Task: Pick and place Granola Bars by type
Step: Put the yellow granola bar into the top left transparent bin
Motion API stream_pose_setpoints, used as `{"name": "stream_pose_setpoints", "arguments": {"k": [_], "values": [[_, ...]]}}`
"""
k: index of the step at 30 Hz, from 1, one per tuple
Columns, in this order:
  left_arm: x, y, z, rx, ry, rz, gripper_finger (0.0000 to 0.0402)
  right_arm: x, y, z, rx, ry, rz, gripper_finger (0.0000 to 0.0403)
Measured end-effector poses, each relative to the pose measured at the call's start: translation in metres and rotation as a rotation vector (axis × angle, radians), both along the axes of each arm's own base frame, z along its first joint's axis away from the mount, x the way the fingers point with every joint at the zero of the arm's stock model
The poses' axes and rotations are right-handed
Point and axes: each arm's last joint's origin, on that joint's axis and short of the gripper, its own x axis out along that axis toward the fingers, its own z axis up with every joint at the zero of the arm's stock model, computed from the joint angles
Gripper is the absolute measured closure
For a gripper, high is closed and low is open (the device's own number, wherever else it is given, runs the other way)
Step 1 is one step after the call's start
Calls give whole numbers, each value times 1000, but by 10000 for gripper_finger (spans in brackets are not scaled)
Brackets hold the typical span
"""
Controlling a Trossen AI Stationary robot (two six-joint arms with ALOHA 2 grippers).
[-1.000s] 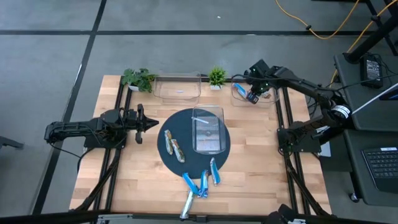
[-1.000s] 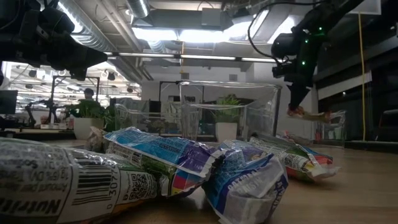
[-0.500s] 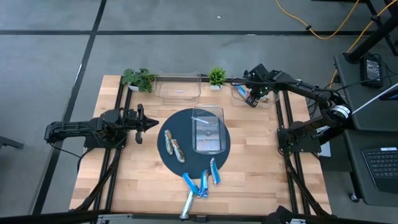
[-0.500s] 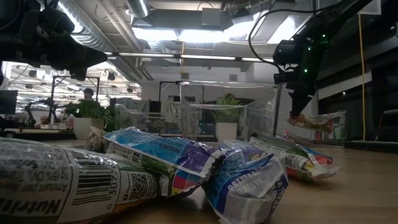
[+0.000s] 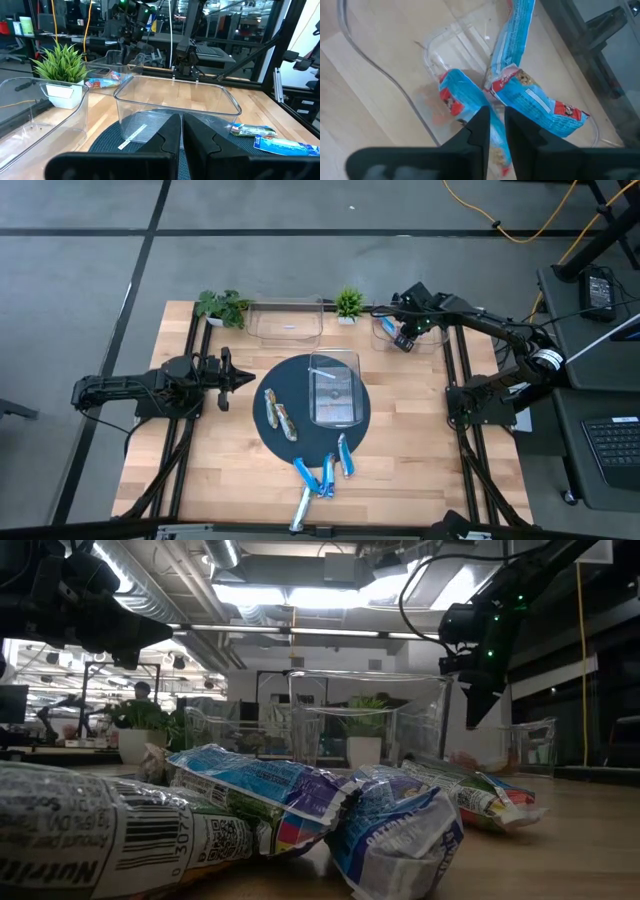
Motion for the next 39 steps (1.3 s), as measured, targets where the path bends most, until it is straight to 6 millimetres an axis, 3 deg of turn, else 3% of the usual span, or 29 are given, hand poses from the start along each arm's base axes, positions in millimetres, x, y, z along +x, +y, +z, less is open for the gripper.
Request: {"name": "stream_pose_setpoints", "arguments": {"k": [6, 15, 30, 39], "values": [[0, 0, 0, 0, 0, 0, 390, -1, 1, 3, -7, -6, 0, 335], [0, 0, 0, 0, 0, 0, 389, -4, 20, 31, -98, -94, 43, 335], [0, 0, 0, 0, 0, 0, 391, -2, 101, 86, -215, -360, 275, 335], [0, 0, 0, 0, 0, 0, 391, 14, 150, 101, -108, -588, 555, 335]]}}
